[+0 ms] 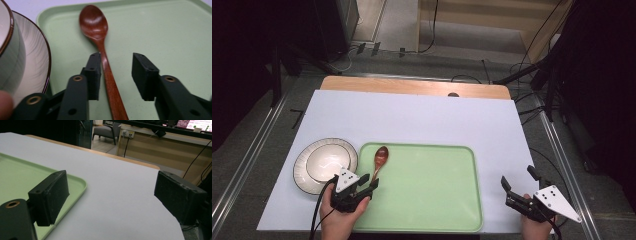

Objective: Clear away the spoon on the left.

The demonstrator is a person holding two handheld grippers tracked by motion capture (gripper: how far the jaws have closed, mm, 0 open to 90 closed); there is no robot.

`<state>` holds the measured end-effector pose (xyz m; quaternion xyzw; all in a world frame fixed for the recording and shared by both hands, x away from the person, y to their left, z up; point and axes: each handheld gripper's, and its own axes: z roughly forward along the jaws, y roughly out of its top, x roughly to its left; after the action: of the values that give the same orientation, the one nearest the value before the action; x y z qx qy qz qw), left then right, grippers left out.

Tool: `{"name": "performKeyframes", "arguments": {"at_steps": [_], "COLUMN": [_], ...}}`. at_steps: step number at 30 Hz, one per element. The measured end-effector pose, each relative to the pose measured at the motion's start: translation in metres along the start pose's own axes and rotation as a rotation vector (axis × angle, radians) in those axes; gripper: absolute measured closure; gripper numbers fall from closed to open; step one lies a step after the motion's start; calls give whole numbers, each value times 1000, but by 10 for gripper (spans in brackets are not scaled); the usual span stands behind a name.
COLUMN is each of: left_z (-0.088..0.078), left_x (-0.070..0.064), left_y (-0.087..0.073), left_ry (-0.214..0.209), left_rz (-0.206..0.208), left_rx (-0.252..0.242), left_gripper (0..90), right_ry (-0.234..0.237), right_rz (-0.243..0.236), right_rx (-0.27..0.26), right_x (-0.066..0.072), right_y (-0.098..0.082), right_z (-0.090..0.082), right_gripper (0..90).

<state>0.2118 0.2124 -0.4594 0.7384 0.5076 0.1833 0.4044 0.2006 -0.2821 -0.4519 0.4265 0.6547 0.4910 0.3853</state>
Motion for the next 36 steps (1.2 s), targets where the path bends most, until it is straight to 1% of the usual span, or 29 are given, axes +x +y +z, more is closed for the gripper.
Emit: {"name": "performKeyframes", "arguments": {"at_steps": [1,2,4,5,6,7,8,9,10,11,12,14,15,16,17,19,21,22,23,25,28,30,33,36], "left_z": [-2,-2,-4,-4,-4,-4,-3,-2,0,1,3,11,18,18,23,30,34,35,36,38,38,38,36,35], "left_x": [1,1,2,2,1,1,1,1,0,-1,-2,-2,-1,-1,0,1,1,2,2,3,5,6,7,6], "left_y": [0,0,0,1,1,1,3,4,5,7,10,16,20,20,21,21,23,23,23,24,24,24,23,23], "left_ry": [-11,-11,-17,-23,-40,-40,-61,-73,-82,-100,-98,-88,-65,-65,-66,-43,-30,-8,2,14,28,47,67,84], "left_rz": [0,0,-4,-4,-4,-4,2,4,-1,-7,-15,-15,-27,-27,-41,-50,-64,-61,-58,-64,-71,-65,-81,-67], "left_rx": [-16,-16,-50,-58,-53,-53,-34,-23,-17,-21,-16,14,30,30,41,58,82,84,85,116,117,117,106,103], "left_gripper": [545,540,566,605,684,744,744,853,853,900,900,900,900,900,900,900,900,900,900,900,900,900,900,900], "right_ry": [0,0,0,-1,0,0,0,1,1,-2,-4,-1,0,0,1,3,6,7,9,9,9,7,6,6], "right_rz": [-2,-2,-1,0,-1,-1,0,3,3,5,6,2,3,3,3,2,1,2,1,0,1,-1,1,-1], "right_rx": [0,0,-1,-1,-3,-3,-6,-4,-4,-2,-3,-5,-4,-4,-3,-4,-2,0,-1,-2,-1,-3,-3,-2], "right_x": [1,1,0,0,0,0,-1,-2,-2,-2,-2,-1,-1,-1,-1,-1,-1,-1,-1,-1,-1,-1,-1,-1], "right_y": [0,0,0,0,0,0,0,0,0,-1,-1,0,0,0,0,0,-1,-1,-1,-1,-1,-1,0,-1], "right_z": [0,0,0,-1,-1,-1,-1,-1,-1,-1,0,-1,-1,-1,-1,-1,0,0,0,0,0,0,-1,0], "right_gripper": [130,130,130,130,130,130,130,130,130,130,130,130,130,130,130,130,130,130,130,130,130,130,130,130]}}
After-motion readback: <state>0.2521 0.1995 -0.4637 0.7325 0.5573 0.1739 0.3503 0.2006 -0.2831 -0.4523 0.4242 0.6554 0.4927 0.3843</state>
